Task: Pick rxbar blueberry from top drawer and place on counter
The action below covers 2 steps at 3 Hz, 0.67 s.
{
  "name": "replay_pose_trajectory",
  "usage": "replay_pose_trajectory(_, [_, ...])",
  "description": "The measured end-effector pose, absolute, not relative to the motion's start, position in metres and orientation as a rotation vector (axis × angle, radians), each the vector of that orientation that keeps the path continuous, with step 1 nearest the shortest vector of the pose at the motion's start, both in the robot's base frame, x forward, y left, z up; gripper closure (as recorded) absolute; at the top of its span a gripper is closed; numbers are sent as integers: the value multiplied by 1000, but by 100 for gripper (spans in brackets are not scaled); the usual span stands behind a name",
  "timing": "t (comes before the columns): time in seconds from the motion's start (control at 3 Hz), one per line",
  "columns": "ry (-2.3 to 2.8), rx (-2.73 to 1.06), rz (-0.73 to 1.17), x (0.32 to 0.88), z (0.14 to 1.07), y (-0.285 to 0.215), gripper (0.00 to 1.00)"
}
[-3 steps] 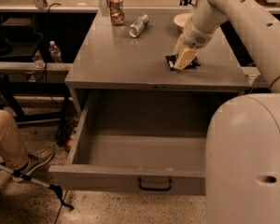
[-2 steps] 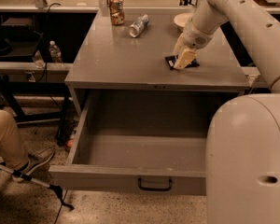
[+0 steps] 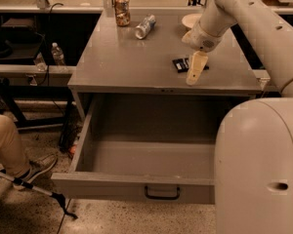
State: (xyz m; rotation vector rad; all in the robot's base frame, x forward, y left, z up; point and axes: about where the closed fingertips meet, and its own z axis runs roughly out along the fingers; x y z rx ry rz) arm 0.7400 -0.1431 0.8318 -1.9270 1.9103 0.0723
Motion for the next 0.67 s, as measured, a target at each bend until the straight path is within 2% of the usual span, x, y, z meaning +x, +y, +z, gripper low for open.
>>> replay_pose_trajectory(0.33, [1897,-1885,100,738,834,-152,0])
replay_pose_trajectory(0.67, [1895,-1768,90,729,851,-182,0])
